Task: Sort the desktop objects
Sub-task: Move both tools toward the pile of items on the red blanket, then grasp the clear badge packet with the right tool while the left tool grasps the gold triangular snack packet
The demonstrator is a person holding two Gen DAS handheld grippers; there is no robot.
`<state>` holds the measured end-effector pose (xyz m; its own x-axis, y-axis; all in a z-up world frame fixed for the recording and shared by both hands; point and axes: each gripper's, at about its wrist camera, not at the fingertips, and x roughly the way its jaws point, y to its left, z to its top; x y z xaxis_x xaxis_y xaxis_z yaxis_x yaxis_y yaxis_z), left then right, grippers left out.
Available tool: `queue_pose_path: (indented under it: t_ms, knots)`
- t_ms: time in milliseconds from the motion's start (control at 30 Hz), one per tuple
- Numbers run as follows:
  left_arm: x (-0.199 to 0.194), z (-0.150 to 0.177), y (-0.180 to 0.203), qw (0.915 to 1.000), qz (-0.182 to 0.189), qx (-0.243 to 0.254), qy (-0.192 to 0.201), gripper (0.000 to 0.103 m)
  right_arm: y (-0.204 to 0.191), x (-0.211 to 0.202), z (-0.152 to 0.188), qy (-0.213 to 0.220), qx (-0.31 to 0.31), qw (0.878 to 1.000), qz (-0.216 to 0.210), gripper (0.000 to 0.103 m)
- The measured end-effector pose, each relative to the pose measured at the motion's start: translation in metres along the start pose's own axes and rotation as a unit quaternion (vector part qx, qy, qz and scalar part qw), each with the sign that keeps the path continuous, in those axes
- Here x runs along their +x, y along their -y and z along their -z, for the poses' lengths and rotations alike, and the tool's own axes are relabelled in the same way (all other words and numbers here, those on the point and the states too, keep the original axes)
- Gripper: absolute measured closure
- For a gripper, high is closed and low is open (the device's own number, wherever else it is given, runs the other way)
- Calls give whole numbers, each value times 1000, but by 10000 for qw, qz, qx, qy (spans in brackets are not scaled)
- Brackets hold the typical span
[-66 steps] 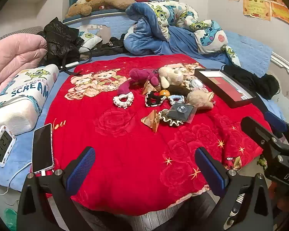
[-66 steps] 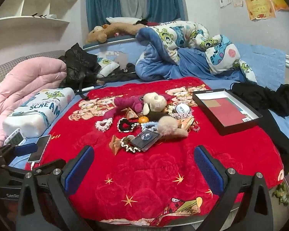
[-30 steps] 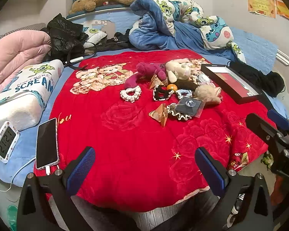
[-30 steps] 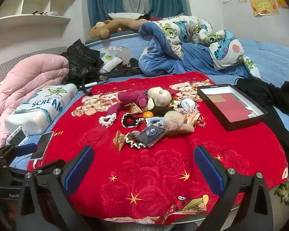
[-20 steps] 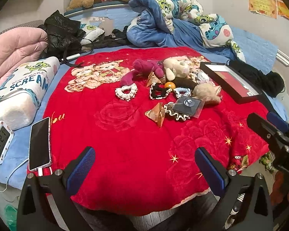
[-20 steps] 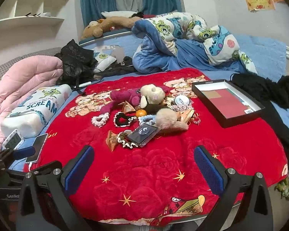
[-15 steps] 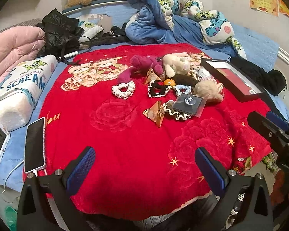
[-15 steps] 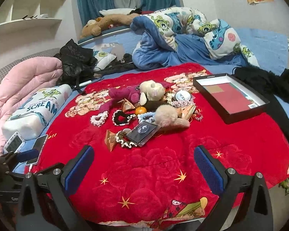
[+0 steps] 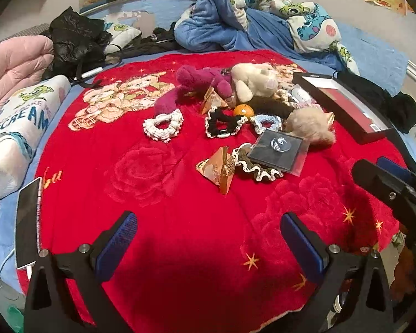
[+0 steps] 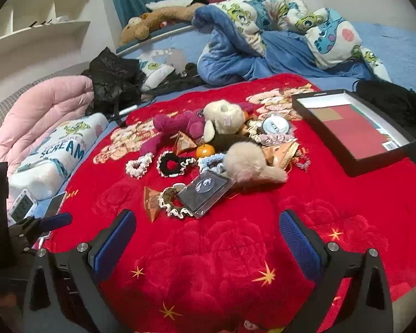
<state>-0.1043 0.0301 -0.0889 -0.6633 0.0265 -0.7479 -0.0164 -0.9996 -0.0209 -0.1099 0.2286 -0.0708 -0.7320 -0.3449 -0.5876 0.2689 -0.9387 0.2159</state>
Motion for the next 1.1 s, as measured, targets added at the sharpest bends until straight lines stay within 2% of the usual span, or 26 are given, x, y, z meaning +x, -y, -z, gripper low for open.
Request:
queue_pose_path:
  t_ms: [100,600,700,867,1100]
  knots:
    - [14,-3,-1,10000,-22,4,-70,0,2,16,0,-140,71,9998,-83,5]
    - [83,-19,-10,9992,43,-99,-387,0,8,80,-4,-484,71,9986,-187,7]
    - [92,-21,-10,9988,145,-149,-433,0,5,91,-6,-555,-56,9984,-69,8]
    - [104,-27,-9,9992,34,-23,-391,0,9,102,-6,-617,21,9981,-81,8]
    - [114,-31,-17,9993,27,-88,-372,0,13,119,-6,-747,195,9970,-84,11]
